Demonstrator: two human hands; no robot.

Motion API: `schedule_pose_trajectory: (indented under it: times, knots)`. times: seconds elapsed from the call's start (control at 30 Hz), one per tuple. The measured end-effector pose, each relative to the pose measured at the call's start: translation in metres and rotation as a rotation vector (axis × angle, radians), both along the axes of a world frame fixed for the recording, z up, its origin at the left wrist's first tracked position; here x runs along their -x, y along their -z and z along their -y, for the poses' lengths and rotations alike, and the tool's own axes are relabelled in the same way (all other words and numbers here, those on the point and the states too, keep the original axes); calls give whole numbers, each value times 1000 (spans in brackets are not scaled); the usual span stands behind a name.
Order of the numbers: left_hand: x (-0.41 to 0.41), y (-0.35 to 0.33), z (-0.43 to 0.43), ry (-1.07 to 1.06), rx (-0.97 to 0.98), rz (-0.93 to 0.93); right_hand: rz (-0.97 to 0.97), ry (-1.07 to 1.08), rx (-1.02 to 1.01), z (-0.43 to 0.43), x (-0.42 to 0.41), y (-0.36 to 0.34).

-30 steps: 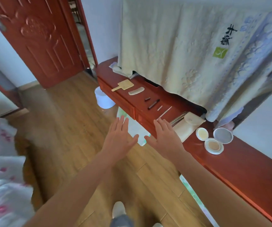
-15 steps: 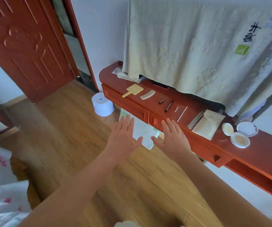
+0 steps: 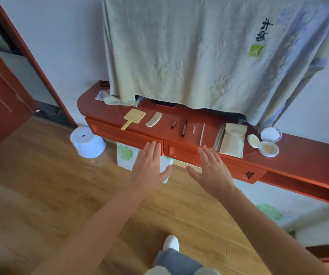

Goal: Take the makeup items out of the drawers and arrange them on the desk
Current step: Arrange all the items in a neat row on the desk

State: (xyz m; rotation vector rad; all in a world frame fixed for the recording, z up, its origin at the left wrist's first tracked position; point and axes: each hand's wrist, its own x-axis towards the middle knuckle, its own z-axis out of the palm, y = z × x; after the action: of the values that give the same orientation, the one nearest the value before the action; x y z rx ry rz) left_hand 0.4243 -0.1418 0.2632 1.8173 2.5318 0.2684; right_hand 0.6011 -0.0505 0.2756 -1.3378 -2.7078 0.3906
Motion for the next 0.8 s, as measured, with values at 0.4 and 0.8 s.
schedule_pose_trajectory:
  times: [0.4,0.8]
  knots:
    - [86,15,-82,61,81,46,-33,87,89,-70,87,16]
    - [216,38,-129,198,121,85,-51,99,130,-93,217,43]
